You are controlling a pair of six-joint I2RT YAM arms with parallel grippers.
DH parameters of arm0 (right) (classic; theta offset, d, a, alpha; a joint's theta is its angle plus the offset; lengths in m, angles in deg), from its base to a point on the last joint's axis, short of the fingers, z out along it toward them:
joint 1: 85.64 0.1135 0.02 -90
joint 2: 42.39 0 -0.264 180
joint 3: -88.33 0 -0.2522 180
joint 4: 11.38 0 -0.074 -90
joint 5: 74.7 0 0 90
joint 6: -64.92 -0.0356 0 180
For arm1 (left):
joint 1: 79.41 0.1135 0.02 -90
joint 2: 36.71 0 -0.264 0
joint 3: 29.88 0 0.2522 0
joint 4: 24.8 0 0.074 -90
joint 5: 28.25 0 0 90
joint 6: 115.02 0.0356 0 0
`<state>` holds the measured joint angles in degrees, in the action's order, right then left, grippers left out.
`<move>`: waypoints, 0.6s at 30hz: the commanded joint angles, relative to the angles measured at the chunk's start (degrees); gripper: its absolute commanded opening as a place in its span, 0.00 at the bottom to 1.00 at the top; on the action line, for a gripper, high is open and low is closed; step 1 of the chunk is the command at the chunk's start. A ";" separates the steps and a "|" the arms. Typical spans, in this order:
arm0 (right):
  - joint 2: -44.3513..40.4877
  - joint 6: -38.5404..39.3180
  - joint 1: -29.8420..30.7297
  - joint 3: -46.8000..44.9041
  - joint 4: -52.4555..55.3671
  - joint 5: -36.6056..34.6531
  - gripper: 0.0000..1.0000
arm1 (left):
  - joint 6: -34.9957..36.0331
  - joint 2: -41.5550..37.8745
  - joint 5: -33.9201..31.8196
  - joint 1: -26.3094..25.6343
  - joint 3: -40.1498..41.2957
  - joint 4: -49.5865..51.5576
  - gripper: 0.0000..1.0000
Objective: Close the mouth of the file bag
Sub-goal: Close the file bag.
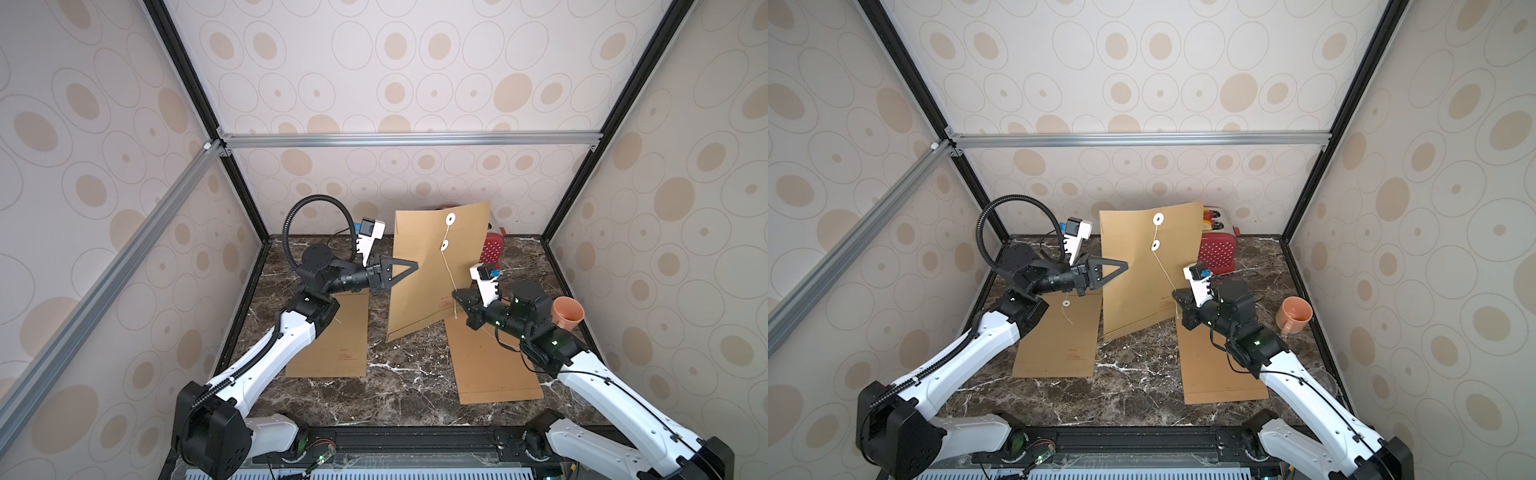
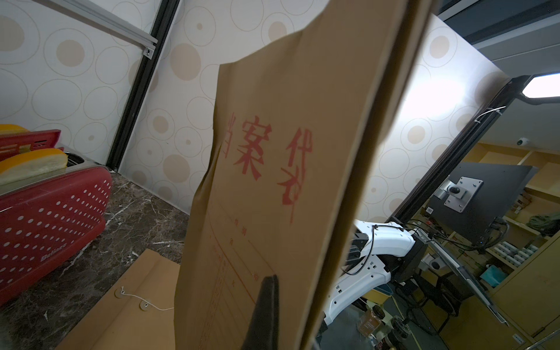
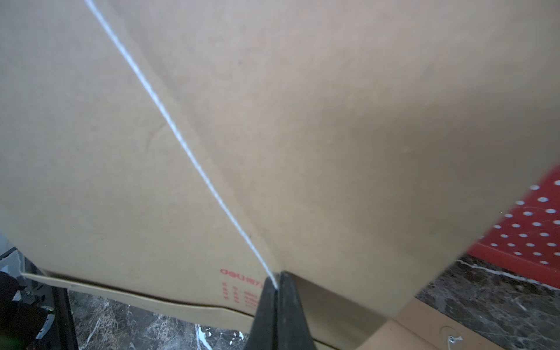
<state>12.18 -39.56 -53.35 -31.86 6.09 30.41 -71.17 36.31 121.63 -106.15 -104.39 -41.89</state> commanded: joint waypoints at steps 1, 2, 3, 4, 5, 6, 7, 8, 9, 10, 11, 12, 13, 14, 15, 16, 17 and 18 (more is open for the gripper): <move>-0.69 2.76 -2.77 4.40 6.71 1.61 0.00 | 2.29 -1.11 1.28 0.00 -0.73 0.04 0.00; -0.44 3.48 -3.98 5.73 8.52 2.03 0.00 | 2.21 -1.00 1.38 0.02 -0.77 -0.10 0.00; -0.13 4.19 -5.09 6.91 9.92 2.56 0.00 | 2.11 -1.03 1.38 0.02 -0.68 -0.32 0.00; 0.13 4.68 -5.99 7.91 10.93 2.98 0.00 | 2.07 -0.99 1.38 -0.04 -0.60 -0.35 0.00; 0.48 5.15 -7.09 9.01 11.74 3.39 0.00 | 2.01 -0.94 1.47 -0.05 -0.63 -0.43 0.00; 0.95 5.49 -7.95 9.97 12.53 3.99 0.00 | 1.96 -1.03 1.47 -0.03 -0.62 -0.59 0.00; 1.44 5.69 -8.71 10.64 13.09 4.63 0.00 | 1.88 -1.09 1.47 -0.01 -0.59 -0.68 0.00; 1.91 5.98 -9.36 11.57 13.70 5.22 0.00 | 1.65 -1.27 1.62 0.02 -0.43 -1.23 0.00; 2.62 6.12 -9.82 12.48 14.16 5.65 0.00 | 1.32 -1.36 1.65 -0.04 -0.34 -1.86 0.00; 3.18 6.26 -10.10 13.15 14.50 5.87 0.00 | 1.33 -1.38 1.69 0.00 -0.33 -1.84 0.00; 3.81 6.63 -10.45 14.10 14.95 5.98 0.00 | 1.26 -1.38 1.73 0.00 -0.34 -1.77 0.00; 4.56 6.66 -10.78 15.05 15.58 5.75 0.00 | 1.27 -1.31 1.73 -0.03 -0.33 -1.82 0.00; 5.23 6.93 -11.21 15.90 16.13 5.65 0.00 | 1.24 -1.28 1.82 -0.01 -0.41 -1.84 0.00; 5.85 7.34 -11.77 17.09 17.00 5.71 0.00 | 1.15 -1.13 1.91 -0.03 -0.42 -1.84 0.00; 6.51 7.73 -12.35 18.15 17.80 5.78 0.00 | 1.15 -1.07 2.04 0.02 -0.42 -1.83 0.00; 6.83 8.02 -12.76 18.90 18.25 5.45 0.00 | 1.09 -1.03 2.04 0.02 -0.42 -1.84 0.00; 7.28 8.22 -13.30 19.77 18.61 5.14 0.00 | 1.08 -1.03 2.00 -0.05 -0.42 -1.82 0.00; 7.59 8.44 -13.80 20.67 19.13 4.96 0.00 | 1.02 -1.03 2.00 -0.04 -0.42 -1.84 0.00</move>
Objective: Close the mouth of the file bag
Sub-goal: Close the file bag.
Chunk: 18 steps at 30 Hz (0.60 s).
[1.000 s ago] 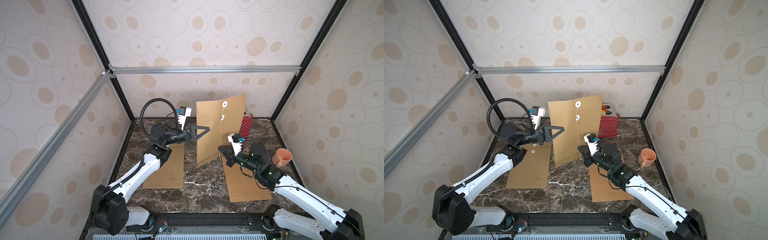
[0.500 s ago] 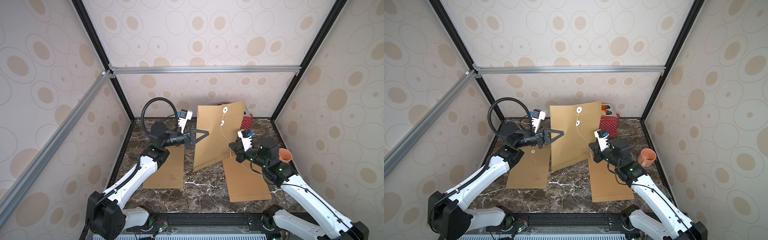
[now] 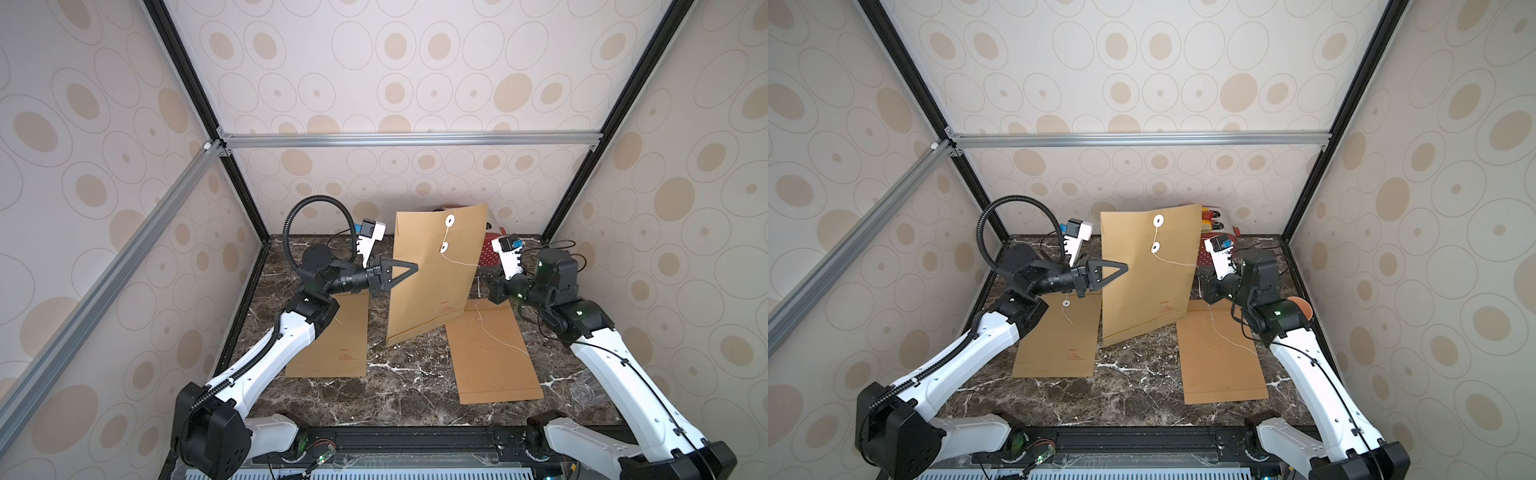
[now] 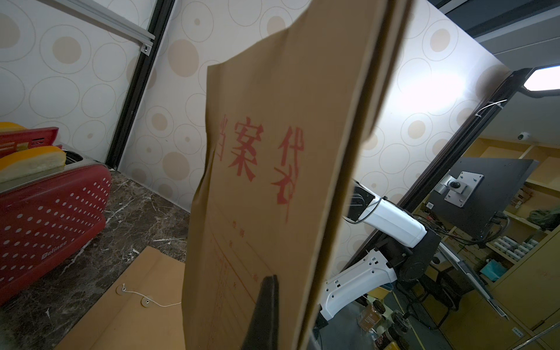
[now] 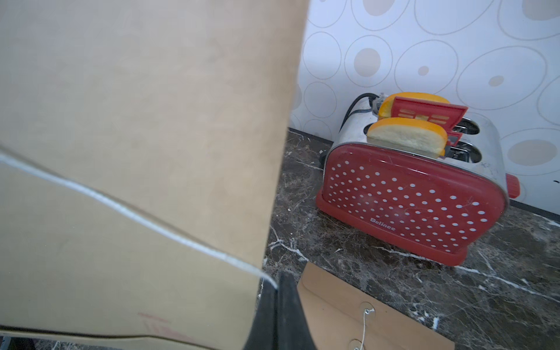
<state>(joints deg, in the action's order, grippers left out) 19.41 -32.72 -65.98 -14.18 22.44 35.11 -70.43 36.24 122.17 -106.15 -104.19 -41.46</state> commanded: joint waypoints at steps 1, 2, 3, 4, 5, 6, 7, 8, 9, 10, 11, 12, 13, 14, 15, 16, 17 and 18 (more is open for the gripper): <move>0.63 1.71 -1.71 3.64 3.08 0.08 0.00 | 0.31 -0.88 1.45 0.01 -0.62 -2.20 0.00; 0.73 1.87 -2.08 4.22 3.32 -0.04 0.00 | 0.24 -0.79 1.54 -0.05 -0.66 -2.19 0.00; 0.80 2.09 -2.45 4.70 3.32 -0.05 0.00 | 0.20 -0.70 1.54 0.02 -0.70 -2.19 0.00; 0.89 2.37 -2.55 5.10 3.19 -0.01 0.00 | 0.23 -0.64 1.54 -0.02 -0.70 -2.17 0.00; 0.92 2.76 -2.69 5.60 3.34 -0.08 0.00 | 0.23 -0.61 1.47 0.02 -0.71 -2.04 0.00; 1.04 3.02 -2.65 6.15 3.63 -0.01 0.00 | 0.40 -0.53 1.45 -0.03 -0.68 -1.85 0.00; 1.06 3.32 -2.67 6.55 3.80 0.19 0.00 | 0.40 -0.46 1.44 0.02 -0.72 -1.78 0.00; 1.05 3.55 -2.65 6.90 4.06 0.32 0.00 | 0.45 -0.44 1.37 0.00 -0.78 -1.69 0.00; 1.05 3.88 -2.68 7.30 4.48 0.25 0.00 | 0.59 -0.36 1.23 -0.05 -0.80 -1.37 0.00; 1.09 4.14 -2.69 7.62 4.93 0.03 0.00 | 0.99 -0.35 1.19 -0.01 -0.95 -0.86 0.00; 1.00 4.41 -2.67 7.85 5.35 -0.19 0.00 | 1.20 -0.35 1.12 -0.03 -0.97 -0.44 0.00; 0.80 4.75 -2.70 7.96 5.62 -0.65 0.00 | 1.25 -0.35 1.06 -0.04 -0.97 -0.32 0.00; 0.66 4.94 -2.68 7.93 5.77 -0.99 0.00 | 1.52 -0.32 0.94 -0.01 -1.01 0.00 0.00; 0.48 5.13 -2.67 7.99 5.97 -1.39 0.00 | 2.29 -0.44 0.72 -0.04 -1.14 0.93 0.00; 0.36 5.26 -2.66 8.16 6.07 -1.78 0.00 | 2.86 -0.44 0.54 0.02 -1.21 1.75 0.00; 0.26 5.51 -2.70 8.34 6.44 -2.06 0.00 | 3.48 -0.44 0.41 -0.02 -1.39 2.75 0.00; 0.09 5.48 -2.70 8.57 6.70 -2.24 0.00 | 4.21 -0.44 0.19 0.02 -1.64 3.86 0.00; -0.01 5.60 -2.69 8.74 6.99 -2.32 0.00 | 4.96 -0.44 -0.14 -0.04 -1.76 4.93 0.00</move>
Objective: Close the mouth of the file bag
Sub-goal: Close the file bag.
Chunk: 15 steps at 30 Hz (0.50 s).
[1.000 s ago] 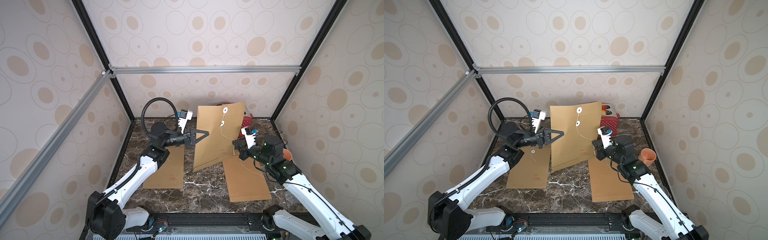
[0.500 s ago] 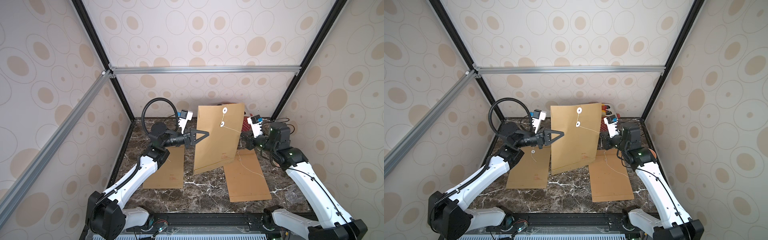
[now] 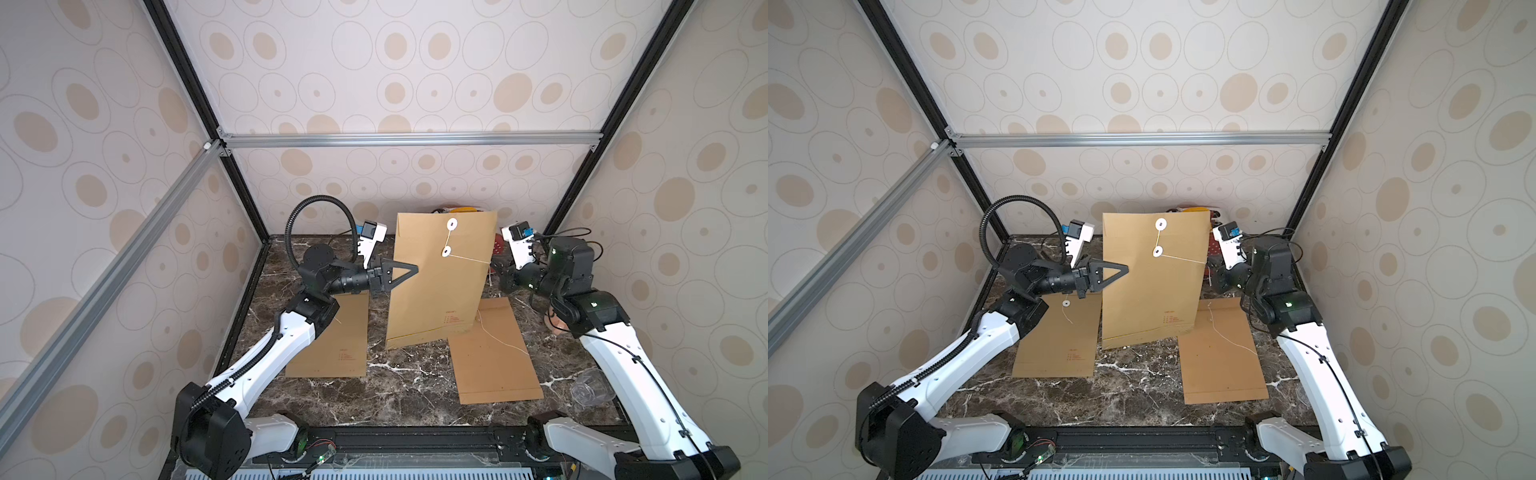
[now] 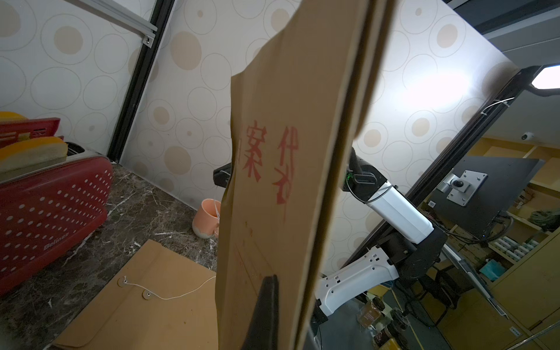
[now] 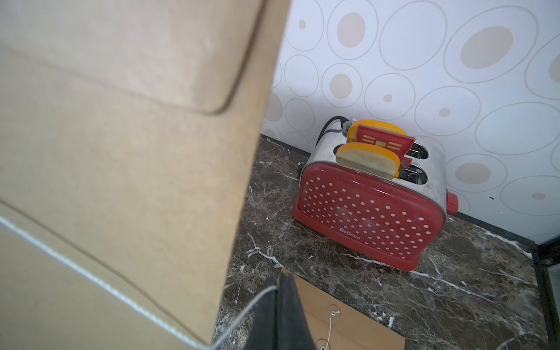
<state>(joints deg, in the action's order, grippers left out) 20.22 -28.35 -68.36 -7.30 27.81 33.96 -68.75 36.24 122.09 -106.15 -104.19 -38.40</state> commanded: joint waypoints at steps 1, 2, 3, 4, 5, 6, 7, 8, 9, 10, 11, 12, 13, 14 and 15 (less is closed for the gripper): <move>-0.99 1.25 -0.29 2.14 2.06 -1.37 0.00 | 4.01 -0.57 -0.60 0.01 -1.97 3.04 0.00; -1.22 1.24 -0.28 2.25 2.57 -1.76 0.00 | 4.50 -0.70 -1.02 0.02 -1.94 3.72 0.00; -1.39 1.48 -0.26 2.38 2.84 -2.08 0.00 | 5.02 -0.78 -1.39 0.01 -2.02 4.51 0.00; -1.61 1.74 -0.28 2.44 3.23 -2.69 0.00 | 5.99 -0.95 -1.98 0.02 -2.19 5.90 0.00; -1.83 1.90 -0.26 2.51 3.54 -3.36 0.00 | 6.94 -1.03 -2.40 -0.05 -2.37 7.12 0.00; -1.87 2.09 -0.29 2.60 3.89 -3.91 0.00 | 7.22 -1.09 -2.51 -0.01 -2.37 7.40 0.00; -1.88 2.21 -0.36 2.85 4.43 -4.28 0.00 | 7.36 -1.14 -2.71 -0.04 -2.38 7.64 0.00; -1.88 2.39 -0.31 3.13 4.82 -4.41 0.00 | 7.87 -1.22 -3.21 0.02 -2.43 8.34 0.00; -1.96 2.55 -0.29 3.22 4.95 -4.49 0.00 | 8.28 -1.31 -3.50 0.02 -2.46 8.90 0.00; -2.13 2.45 -0.30 3.35 5.15 -4.50 0.00 | 8.51 -1.29 -3.80 -0.03 -2.46 9.20 0.00; -2.21 2.34 -0.26 3.33 5.22 -4.35 0.00 | 8.71 -1.40 -3.87 0.02 -2.39 9.25 0.00; -2.36 2.27 -0.23 3.22 5.13 -4.24 0.00 | 8.92 -1.28 -3.79 0.00 -2.40 9.25 0.00; -2.48 2.22 -0.31 3.14 5.10 -4.40 0.00 | 8.93 -1.31 -3.82 -0.04 -2.39 9.33 0.00; -2.50 2.10 -0.30 3.14 5.12 -4.42 0.00 | 9.00 -1.23 -3.95 0.02 -2.38 9.54 0.00; -2.58 2.12 -0.28 3.19 5.21 -4.48 0.00 | 9.18 -1.23 -4.06 -0.01 -2.45 9.75 0.00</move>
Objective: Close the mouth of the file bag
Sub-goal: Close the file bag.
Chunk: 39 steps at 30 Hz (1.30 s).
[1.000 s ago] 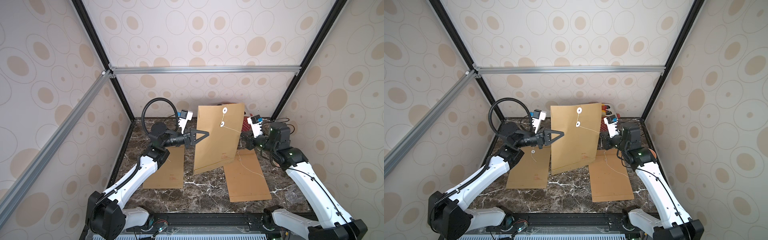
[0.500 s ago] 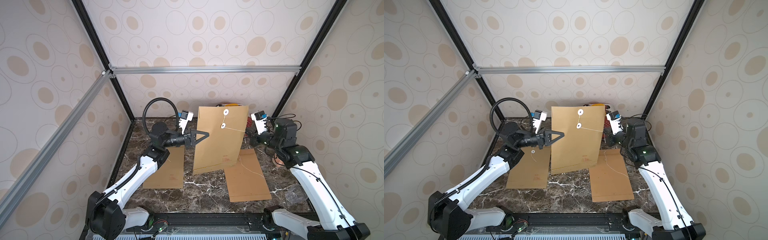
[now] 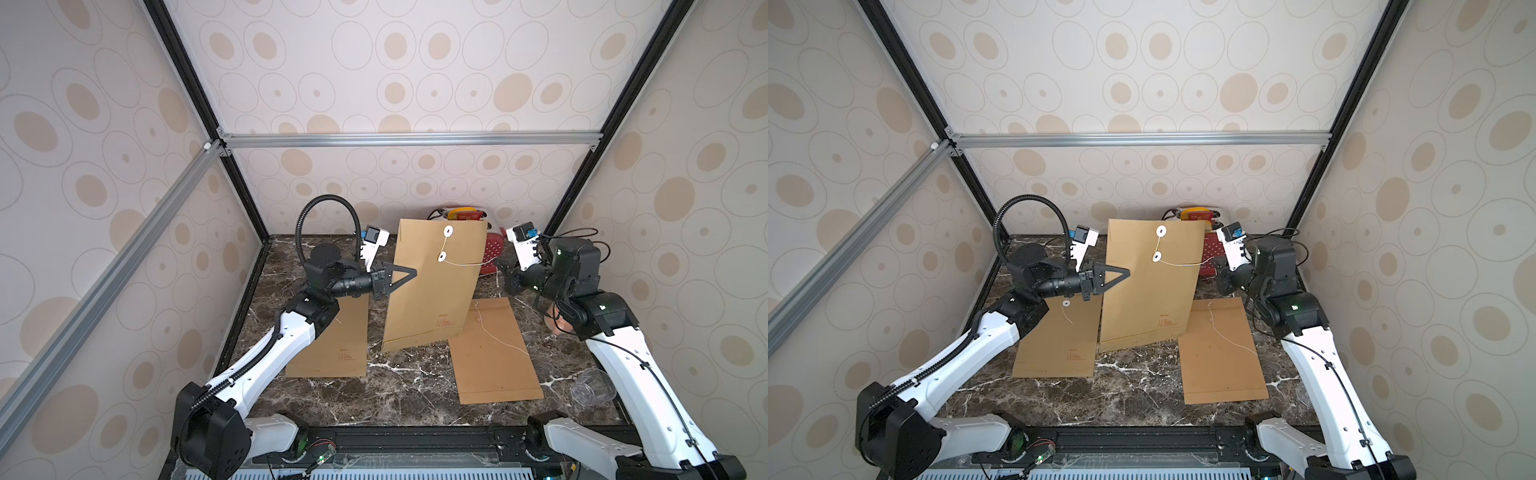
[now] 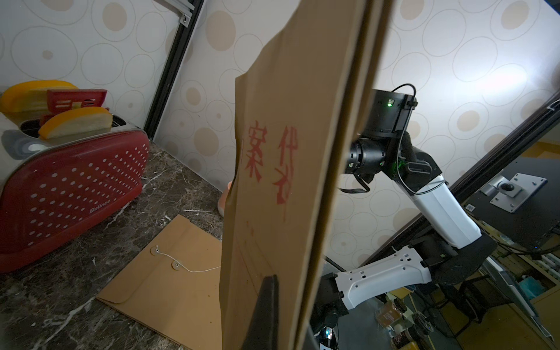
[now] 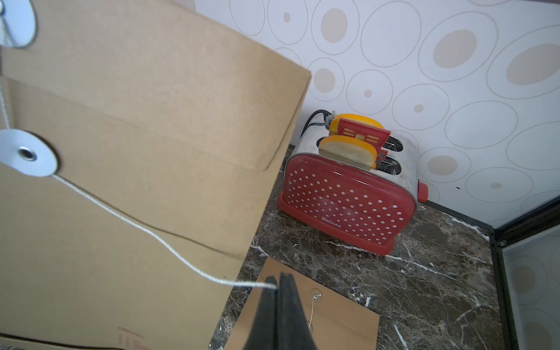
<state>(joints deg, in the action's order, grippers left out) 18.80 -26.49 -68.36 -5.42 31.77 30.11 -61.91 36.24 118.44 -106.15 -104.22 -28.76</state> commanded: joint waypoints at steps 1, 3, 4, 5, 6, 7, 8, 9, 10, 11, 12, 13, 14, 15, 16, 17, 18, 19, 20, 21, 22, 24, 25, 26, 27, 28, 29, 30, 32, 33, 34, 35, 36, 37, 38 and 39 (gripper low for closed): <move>-1.18 0.10 -0.27 1.41 1.45 -0.76 0.00 | 2.36 -1.23 -0.56 0.00 -2.44 0.18 0.00; -1.07 0.39 -0.29 2.01 1.79 -0.87 0.00 | 2.70 -1.38 -0.69 0.02 -2.44 0.59 0.00; -0.91 0.72 -0.30 2.52 2.05 -1.00 0.00 | 3.06 -1.54 -0.78 0.00 -2.51 1.13 0.00; -0.66 1.08 -0.31 3.01 2.28 -1.02 0.00 | 3.22 -1.49 -0.72 0.02 -2.53 1.30 0.00; -0.40 1.55 -0.28 3.56 2.68 -1.09 0.00 | 3.20 -1.45 -0.61 -0.02 -2.62 1.36 0.00; -0.01 1.78 -0.27 4.21 2.94 -1.14 0.00 | 3.24 -1.40 -0.69 0.00 -2.70 1.52 0.00; 0.27 1.98 -0.26 4.62 3.19 -1.17 0.00 | 3.31 -1.32 -0.71 0.02 -2.77 1.77 0.00; 0.58 1.99 -0.23 5.13 3.23 -1.18 0.00 | 3.61 -1.25 -0.85 0.00 -2.86 2.25 0.00; 0.82 2.02 -0.31 5.48 3.14 -1.19 0.00 | 4.17 -1.22 -1.28 -0.04 -3.09 3.14 0.00; 1.02 1.78 -0.31 5.75 3.00 -1.11 0.00 | 4.91 -1.14 -1.95 -0.03 -3.29 4.40 0.00; 1.21 1.71 -0.22 6.16 2.97 -0.86 0.00 | 5.85 -1.23 -2.79 0.02 -3.53 5.89 0.00; 1.61 1.62 -0.25 6.78 3.20 -0.67 0.00 | 6.69 -1.20 -3.39 -0.03 -3.75 7.11 0.00; 1.93 1.65 -0.15 7.26 3.61 -0.62 0.00 | 7.20 -1.15 -3.43 0.02 -3.87 7.78 0.00; 2.32 1.56 -0.23 7.95 4.09 -0.40 0.00 | 7.28 -1.14 -3.42 0.02 -3.98 7.87 0.00; 2.59 1.46 -0.22 8.40 4.44 -0.40 0.00 | 7.27 -1.14 -3.42 0.02 -4.00 7.91 0.00; 2.70 1.42 -0.21 8.66 4.48 -0.31 0.00 | 7.11 -1.22 -3.42 -0.04 -3.94 7.81 0.00; 2.77 1.41 -0.22 8.72 4.18 -0.14 0.00 | 6.90 -1.31 -3.14 -0.02 -3.84 7.42 0.00; 2.82 1.41 -0.22 8.72 3.80 -0.13 0.00 | 6.67 -1.32 -2.92 0.01 -3.76 7.11 0.00; 3.14 1.49 -0.20 8.77 3.45 -0.13 0.00 | 6.69 -1.32 -2.77 0.02 -3.76 7.08 0.00; 3.60 1.78 -0.17 9.21 3.35 -0.35 0.00 | 6.65 -1.32 -2.49 -0.04 -3.76 6.87 0.00; 4.31 2.28 -0.16 9.89 3.40 -0.47 0.00 | 6.28 -1.23 -2.06 0.02 -3.69 6.36 0.00; 5.77 2.73 -0.22 11.13 3.59 -0.74 0.00 | 5.69 -1.23 -1.81 0.01 -3.58 5.51 0.00; 6.41 2.86 -0.21 11.76 3.66 -0.70 0.00 | 5.33 -1.23 -1.55 -0.03 -3.42 4.94 0.00; 6.94 2.83 -0.22 12.20 3.83 -0.59 0.00 | 4.76 -1.31 -1.34 -0.01 -3.18 4.02 0.00; 7.53 2.89 -0.17 12.58 3.75 -0.49 0.00 | 4.46 -1.52 -1.24 -0.05 -3.06 3.44 0.00; 8.13 2.85 -0.22 12.87 3.78 -0.44 0.00 | 4.47 -1.71 -1.39 -0.02 -2.97 3.30 0.00; 8.50 2.95 -0.15 13.11 3.91 -0.39 0.00 | 4.34 -1.84 -1.57 -0.03 -2.95 3.30 0.00; 8.85 3.14 -0.20 13.29 3.96 -0.62 0.00 | 4.44 -1.77 -1.40 0.02 -2.97 3.30 0.00; 9.47 3.70 -0.15 13.78 3.91 -1.61 0.00 | 4.00 -1.46 -0.97 0.01 -2.88 2.74 0.00; 10.02 4.01 -0.23 14.59 3.98 -2.40 0.00 | 3.74 -1.28 -0.96 -0.05 -2.88 2.52 0.00; 10.58 4.20 -0.16 15.65 4.31 -2.95 0.00 | 3.60 -0.99 -0.84 -0.03 -2.97 2.54 0.00; 11.07 4.59 -0.21 16.54 4.64 -3.40 0.00 | 3.49 -0.73 -0.56 -0.02 -3.12 2.47 0.00; 11.71 4.98 -0.18 17.46 4.63 -3.71 0.00 | 3.34 -0.61 -0.35 -0.05 -3.14 2.42 0.00; 12.30 5.18 -0.21 18.32 4.65 -3.82 0.00 | 3.31 -0.61 -0.43 -0.05 -3.14 2.42 0.00; 12.73 5.25 -0.22 18.86 4.55 -3.82 0.00 | 3.27 -0.69 -0.44 -0.03 -3.14 2.51 0.00; 13.30 4.99 -0.20 19.51 4.46 -3.50 0.00 | 3.43 -0.86 -0.48 -0.04 -3.14 2.51 0.00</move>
<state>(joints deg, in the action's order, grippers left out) 31.24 -22.42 -68.36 11.50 36.08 27.38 -57.86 36.18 116.78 -106.15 -105.13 -23.71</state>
